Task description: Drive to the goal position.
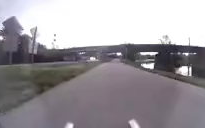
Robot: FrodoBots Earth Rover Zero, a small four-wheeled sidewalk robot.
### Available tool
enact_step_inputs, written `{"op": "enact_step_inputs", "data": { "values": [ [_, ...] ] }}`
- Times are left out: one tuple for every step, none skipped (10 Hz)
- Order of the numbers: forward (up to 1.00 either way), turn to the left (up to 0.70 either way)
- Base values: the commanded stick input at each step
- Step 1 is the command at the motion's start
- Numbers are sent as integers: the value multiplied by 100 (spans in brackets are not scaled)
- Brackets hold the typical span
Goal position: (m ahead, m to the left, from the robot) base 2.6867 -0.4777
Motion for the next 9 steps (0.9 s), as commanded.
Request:
{"op": "enact_step_inputs", "data": {
  "values": [
    [70,0],
    [70,0],
    [70,0],
    [70,0],
    [70,0],
    [70,0],
    [70,0],
    [70,0],
    [70,0]
  ]
}}
